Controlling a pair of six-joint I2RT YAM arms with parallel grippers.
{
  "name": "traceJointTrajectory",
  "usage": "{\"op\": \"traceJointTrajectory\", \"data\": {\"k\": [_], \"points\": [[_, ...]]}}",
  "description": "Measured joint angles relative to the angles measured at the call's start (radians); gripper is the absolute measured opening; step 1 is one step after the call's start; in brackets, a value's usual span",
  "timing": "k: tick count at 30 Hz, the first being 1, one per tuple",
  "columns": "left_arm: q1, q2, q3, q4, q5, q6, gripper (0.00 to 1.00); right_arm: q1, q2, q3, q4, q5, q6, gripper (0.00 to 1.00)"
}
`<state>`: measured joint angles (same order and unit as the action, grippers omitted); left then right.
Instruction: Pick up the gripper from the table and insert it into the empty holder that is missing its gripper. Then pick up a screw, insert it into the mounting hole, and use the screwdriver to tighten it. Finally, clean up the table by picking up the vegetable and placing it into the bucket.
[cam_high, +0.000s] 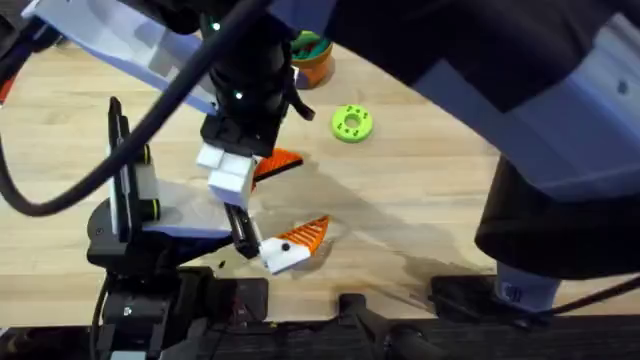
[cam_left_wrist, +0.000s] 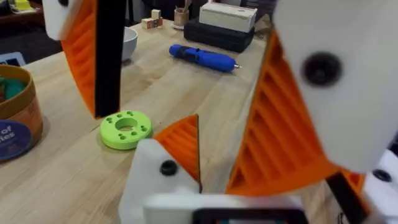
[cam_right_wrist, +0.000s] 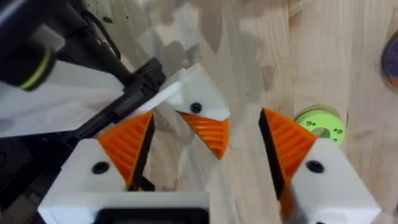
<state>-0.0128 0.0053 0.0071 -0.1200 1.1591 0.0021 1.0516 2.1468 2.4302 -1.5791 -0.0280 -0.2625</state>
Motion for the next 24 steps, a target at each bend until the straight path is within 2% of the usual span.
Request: {"op": "traceJointTrajectory", "data": {"k": [9, 18, 24], "points": [[0.0, 0.0, 0.0, 0.0, 0.003, 0.001, 0.986, -0.023, -0.015, 0.0, -0.037, -0.01, 0.004, 0.969], [0.0, 0.0, 0.0, 0.0, 0.004, 0.001, 0.986, -0.131, -0.081, 0.0, -0.037, -0.015, 0.103, 0.97], [0.0, 0.0, 0.0, 0.0, 0.004, 0.001, 0.986, -0.169, -0.115, -0.021, -0.033, -0.015, 0.152, 0.97]]}}
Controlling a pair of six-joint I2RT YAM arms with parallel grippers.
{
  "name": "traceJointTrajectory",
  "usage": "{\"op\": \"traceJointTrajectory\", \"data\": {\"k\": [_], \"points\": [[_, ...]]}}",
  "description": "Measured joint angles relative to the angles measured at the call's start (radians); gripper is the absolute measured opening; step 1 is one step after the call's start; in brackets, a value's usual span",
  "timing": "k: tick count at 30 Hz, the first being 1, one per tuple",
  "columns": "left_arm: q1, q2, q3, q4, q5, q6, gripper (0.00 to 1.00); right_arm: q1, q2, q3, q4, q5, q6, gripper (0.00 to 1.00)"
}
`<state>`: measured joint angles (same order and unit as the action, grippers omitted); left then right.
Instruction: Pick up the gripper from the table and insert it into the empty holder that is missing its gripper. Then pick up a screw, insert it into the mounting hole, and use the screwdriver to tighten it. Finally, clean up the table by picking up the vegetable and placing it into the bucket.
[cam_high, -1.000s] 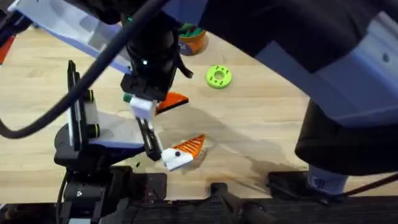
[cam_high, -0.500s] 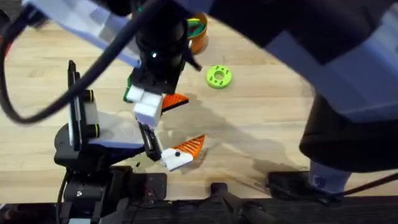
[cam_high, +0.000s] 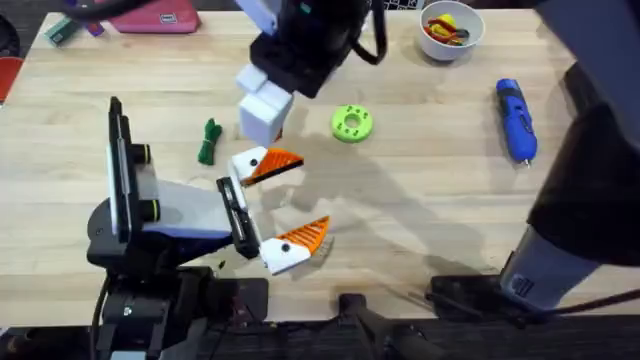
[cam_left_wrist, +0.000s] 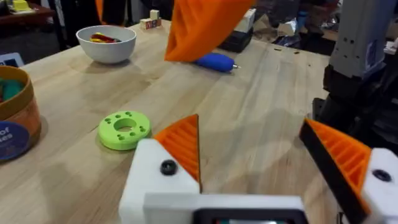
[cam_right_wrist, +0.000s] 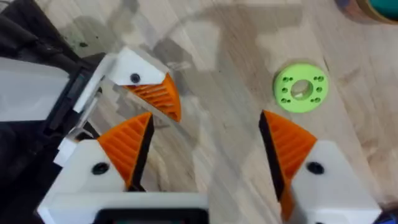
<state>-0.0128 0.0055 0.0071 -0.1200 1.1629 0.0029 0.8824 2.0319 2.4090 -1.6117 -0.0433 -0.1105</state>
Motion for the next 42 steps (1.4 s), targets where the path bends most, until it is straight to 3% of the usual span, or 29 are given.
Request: {"op": "traceJointTrajectory", "data": {"k": [5, 11, 14, 17, 22, 27, 42], "points": [[0.0, 0.0, 0.0, 0.0, 0.0, 0.0, 0.986, -0.006, -0.076, -0.157, 0.085, -0.003, 0.02, 0.97], [0.0, 0.0, 0.0, 0.0, 0.0, 0.0, 0.986, -0.025, -0.309, -0.587, 0.348, -0.007, 0.081, 0.974], [0.0, 0.0, 0.0, 0.0, 0.0, 0.0, 0.985, -0.081, -0.461, -0.782, 0.436, -0.006, 0.153, 0.991], [0.0, 0.0, 0.0, 0.0, 0.0, 0.0, 0.985, -0.176, -0.59, -0.884, 0.444, 0.015, 0.231, 0.993], [0.0, 0.0, 0.0, 0.0, 0.0, 0.0, 0.986, -0.326, -0.715, -0.942, 0.399, 0.107, 0.318, 0.994], [0.0, 0.0, 0.0, 0.0, 0.0, 0.0, 0.986, -0.413, -0.729, -0.947, 0.416, 0.147, 0.347, 0.993], [0.0, 0.0, 0.0, 0.0, 0.0, 0.0, 0.986, -0.429, -0.725, -0.949, 0.456, 0.159, 0.354, 0.994]]}}
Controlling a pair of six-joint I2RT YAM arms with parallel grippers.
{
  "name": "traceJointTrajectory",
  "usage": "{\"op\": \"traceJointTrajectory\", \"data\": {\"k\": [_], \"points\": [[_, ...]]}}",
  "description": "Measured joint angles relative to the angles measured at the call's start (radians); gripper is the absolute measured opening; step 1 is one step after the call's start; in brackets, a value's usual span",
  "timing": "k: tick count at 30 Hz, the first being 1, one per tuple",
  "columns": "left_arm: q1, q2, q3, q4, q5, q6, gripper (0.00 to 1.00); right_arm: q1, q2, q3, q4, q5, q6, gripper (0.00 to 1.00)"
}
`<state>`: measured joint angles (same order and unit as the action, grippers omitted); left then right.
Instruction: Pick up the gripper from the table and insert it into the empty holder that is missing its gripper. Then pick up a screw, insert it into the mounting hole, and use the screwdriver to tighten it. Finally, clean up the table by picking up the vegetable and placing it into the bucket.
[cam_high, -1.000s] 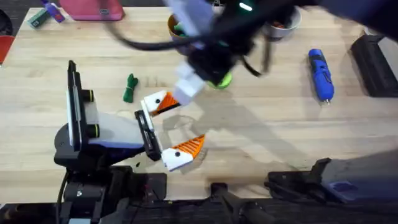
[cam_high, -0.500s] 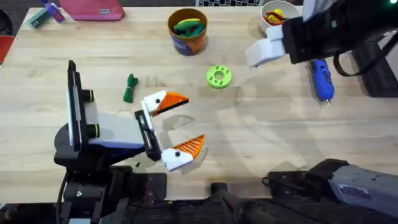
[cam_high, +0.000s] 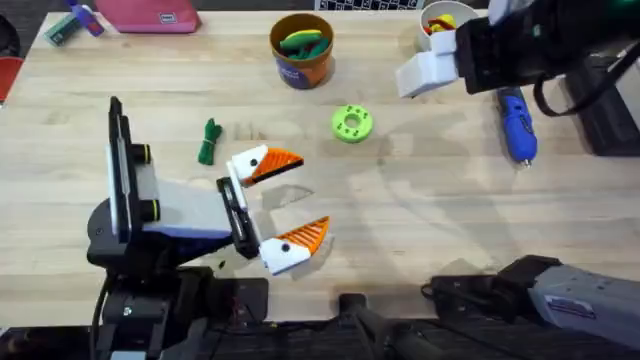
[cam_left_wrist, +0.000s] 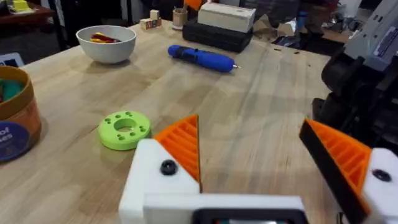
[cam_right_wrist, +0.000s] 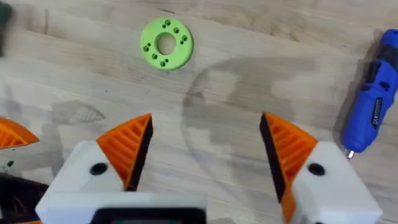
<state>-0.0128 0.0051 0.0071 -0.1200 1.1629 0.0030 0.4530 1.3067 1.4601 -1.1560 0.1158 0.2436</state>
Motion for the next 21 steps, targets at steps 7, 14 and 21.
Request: {"op": "traceJointTrajectory", "data": {"k": [7, 14, 21], "points": [[0.0, 0.0, 0.0, 0.0, 0.0, 0.0, 0.986, 0.0, 0.0, 0.0, 0.0, 0.0, 0.0, 0.994], [0.0, 0.0, 0.0, 0.0, -0.003, 0.004, 0.052, -0.001, 0.0, 0.0, -0.012, 0.001, 0.007, 0.994], [0.0, 0.0, 0.0, 0.0, -0.004, 0.004, 0.007, -0.097, 0.019, 0.0, -0.007, 0.026, 0.044, 0.994]]}}
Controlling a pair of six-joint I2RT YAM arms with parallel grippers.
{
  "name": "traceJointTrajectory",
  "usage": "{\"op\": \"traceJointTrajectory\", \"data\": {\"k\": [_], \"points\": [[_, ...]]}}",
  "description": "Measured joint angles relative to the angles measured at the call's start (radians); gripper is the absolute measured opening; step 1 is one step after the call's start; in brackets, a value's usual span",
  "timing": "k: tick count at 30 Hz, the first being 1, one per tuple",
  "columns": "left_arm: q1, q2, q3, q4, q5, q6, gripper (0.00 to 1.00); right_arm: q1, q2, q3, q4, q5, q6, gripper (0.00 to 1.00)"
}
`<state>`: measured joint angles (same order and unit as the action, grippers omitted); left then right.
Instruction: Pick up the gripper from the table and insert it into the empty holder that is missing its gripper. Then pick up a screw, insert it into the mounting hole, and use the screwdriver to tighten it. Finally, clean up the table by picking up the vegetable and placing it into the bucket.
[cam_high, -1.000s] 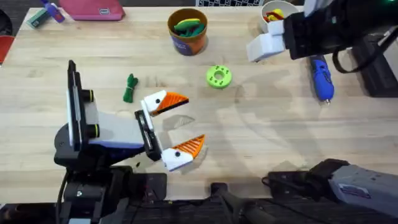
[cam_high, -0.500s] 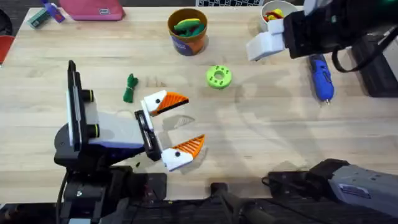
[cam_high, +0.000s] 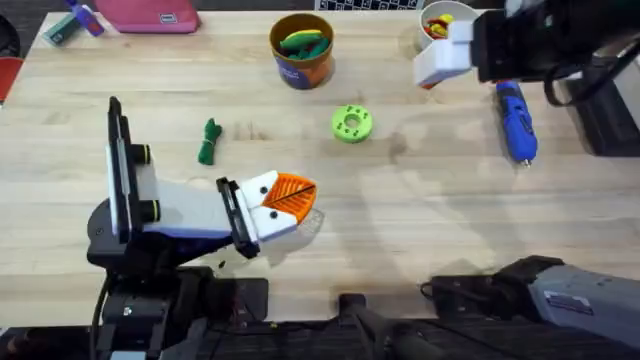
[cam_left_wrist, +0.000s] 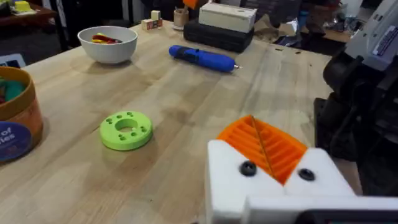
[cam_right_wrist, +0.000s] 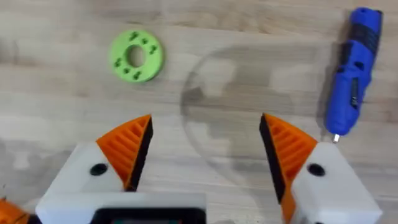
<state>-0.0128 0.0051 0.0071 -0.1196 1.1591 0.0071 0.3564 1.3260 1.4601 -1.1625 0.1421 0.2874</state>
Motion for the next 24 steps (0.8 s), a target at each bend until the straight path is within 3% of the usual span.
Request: {"op": "traceJointTrajectory", "data": {"k": [11, 24], "points": [[0.0, 0.0, 0.0, 0.0, 0.0, 0.0, 0.006, -0.356, 0.15, 0.0, 0.006, 0.02, -0.039, 0.994], [0.0, 0.0, 0.0, 0.0, 0.0, 0.0, 0.006, -0.615, 0.34, -0.047, 0.156, -0.046, -0.171, 0.991]]}}
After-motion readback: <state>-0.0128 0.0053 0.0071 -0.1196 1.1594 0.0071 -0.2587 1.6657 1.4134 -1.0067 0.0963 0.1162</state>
